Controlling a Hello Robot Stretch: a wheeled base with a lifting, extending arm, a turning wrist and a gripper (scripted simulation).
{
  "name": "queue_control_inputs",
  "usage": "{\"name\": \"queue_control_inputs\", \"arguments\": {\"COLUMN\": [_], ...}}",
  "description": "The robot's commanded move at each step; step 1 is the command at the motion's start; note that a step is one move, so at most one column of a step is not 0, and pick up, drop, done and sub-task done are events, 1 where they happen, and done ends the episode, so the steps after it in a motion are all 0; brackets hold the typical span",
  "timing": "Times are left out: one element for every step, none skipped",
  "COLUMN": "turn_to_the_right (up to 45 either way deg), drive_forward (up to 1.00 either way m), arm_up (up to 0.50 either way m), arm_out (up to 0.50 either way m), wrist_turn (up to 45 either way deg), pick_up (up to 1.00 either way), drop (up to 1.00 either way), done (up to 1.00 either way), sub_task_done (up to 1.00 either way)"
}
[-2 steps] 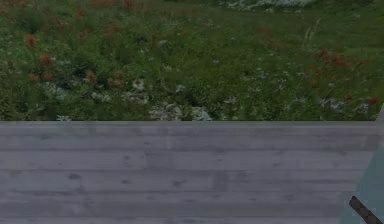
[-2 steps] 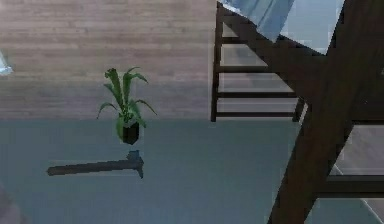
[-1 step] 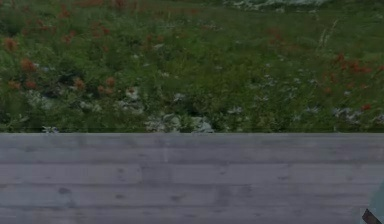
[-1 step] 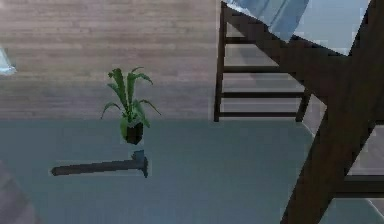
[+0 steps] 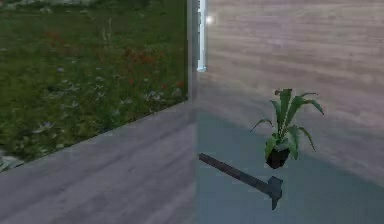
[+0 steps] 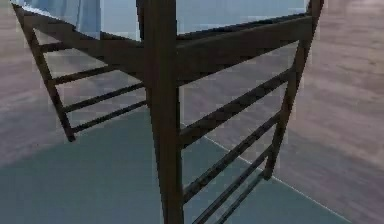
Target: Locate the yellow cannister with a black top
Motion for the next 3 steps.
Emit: {"name": "queue_control_inputs", "arguments": {"turn_to_the_right": [45.0,45.0,30.0], "drive_forward": [0.0,0.0,0.0], "arm_up": [0.0,0.0,0.0], "arm_out": [0.0,0.0,0.0], "wrist_turn": [0.0,0.0,0.0], "pick_up": [0.0,0.0,0.0], "drop": [0.0,0.0,0.0], "done": [0.0,0.0,0.0], "sub_task_done": [0.0,0.0,0.0]}}
